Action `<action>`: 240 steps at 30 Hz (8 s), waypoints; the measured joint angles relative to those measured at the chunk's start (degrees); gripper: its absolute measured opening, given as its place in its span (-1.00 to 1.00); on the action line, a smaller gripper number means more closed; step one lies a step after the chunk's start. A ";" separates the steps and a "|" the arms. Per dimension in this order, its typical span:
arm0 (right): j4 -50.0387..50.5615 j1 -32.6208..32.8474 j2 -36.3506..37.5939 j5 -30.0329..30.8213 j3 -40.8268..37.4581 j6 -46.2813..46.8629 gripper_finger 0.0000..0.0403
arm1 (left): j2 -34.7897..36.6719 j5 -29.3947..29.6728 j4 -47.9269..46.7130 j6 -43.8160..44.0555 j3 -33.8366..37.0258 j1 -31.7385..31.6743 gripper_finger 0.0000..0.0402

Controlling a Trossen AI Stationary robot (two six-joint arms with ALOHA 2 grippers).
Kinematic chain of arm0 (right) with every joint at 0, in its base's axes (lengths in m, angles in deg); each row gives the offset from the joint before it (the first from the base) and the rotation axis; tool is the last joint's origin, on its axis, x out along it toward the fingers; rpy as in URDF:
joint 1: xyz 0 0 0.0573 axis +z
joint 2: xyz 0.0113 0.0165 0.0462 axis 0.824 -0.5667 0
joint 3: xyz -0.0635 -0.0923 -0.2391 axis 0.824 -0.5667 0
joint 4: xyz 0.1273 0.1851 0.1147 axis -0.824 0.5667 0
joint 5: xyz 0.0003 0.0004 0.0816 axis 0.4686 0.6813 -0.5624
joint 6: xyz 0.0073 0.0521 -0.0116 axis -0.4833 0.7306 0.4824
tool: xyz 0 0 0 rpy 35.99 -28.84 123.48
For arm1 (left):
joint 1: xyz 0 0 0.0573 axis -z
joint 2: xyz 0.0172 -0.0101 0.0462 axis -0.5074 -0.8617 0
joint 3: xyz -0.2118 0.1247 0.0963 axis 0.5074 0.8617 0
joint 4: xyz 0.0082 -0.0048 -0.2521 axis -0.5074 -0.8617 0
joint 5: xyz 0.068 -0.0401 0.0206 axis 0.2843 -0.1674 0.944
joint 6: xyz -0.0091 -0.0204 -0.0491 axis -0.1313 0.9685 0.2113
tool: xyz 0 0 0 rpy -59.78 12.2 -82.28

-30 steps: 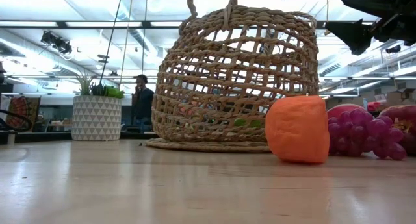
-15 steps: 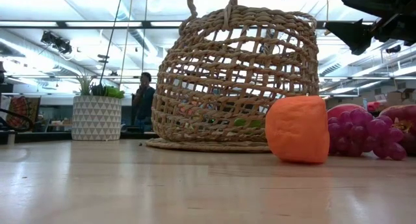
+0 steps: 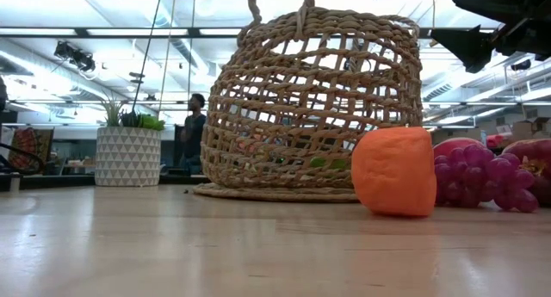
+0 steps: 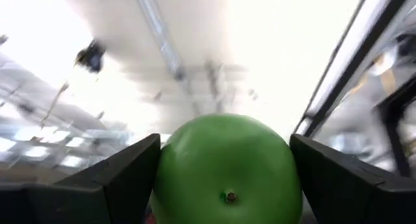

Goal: Build produce basket
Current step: Put the green apple into the woven basket, then put the red apple into the woven basket

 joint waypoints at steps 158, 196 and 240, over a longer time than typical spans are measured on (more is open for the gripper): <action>-1.77 0.02 -1.46 -0.02 0.01 -0.02 0.79 | -44.44 -4.38 -101.07 -15.86 -18.76 -0.02 0.96; -2.60 0.02 -1.46 -0.02 0.01 0.00 0.79 | -15.21 5.09 -97.41 2.20 -18.80 -4.36 0.94; -2.56 0.02 -1.46 -0.02 0.01 0.00 0.79 | 26.75 18.36 -74.90 15.39 29.84 10.33 0.29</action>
